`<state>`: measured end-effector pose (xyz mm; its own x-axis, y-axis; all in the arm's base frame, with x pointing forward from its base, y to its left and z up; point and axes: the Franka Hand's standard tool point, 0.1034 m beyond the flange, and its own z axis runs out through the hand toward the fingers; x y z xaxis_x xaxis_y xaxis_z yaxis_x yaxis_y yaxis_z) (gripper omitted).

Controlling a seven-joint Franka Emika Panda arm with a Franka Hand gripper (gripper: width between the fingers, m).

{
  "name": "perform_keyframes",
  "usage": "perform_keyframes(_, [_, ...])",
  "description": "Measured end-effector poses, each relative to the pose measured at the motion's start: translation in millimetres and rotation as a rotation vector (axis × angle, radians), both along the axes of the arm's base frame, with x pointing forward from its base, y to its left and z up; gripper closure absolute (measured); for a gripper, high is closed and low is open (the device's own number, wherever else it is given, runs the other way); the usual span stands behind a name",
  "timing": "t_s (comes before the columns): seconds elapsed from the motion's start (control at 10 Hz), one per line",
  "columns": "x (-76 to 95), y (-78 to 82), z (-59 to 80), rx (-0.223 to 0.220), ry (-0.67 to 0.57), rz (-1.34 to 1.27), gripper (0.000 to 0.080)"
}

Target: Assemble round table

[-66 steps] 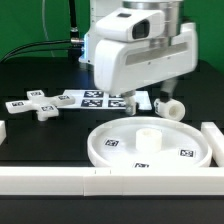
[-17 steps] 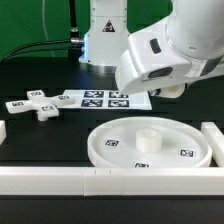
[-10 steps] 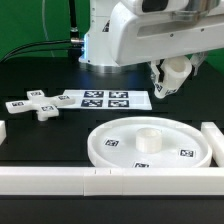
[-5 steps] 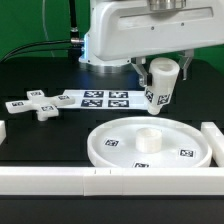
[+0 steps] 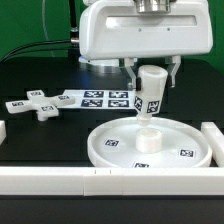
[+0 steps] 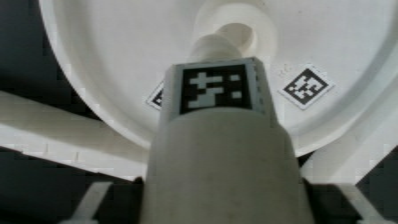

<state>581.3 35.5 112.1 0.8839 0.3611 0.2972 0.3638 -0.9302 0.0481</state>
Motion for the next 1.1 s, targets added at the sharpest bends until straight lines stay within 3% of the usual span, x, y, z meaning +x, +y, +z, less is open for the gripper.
perform_keyframes(0.5, [-7.5,6.7,-10.7,0.025,0.023,-0.039,0.039])
perform_keyframes(1.1, [-10.7,11.9,-18.2,0.024,0.011,-0.03,0.039])
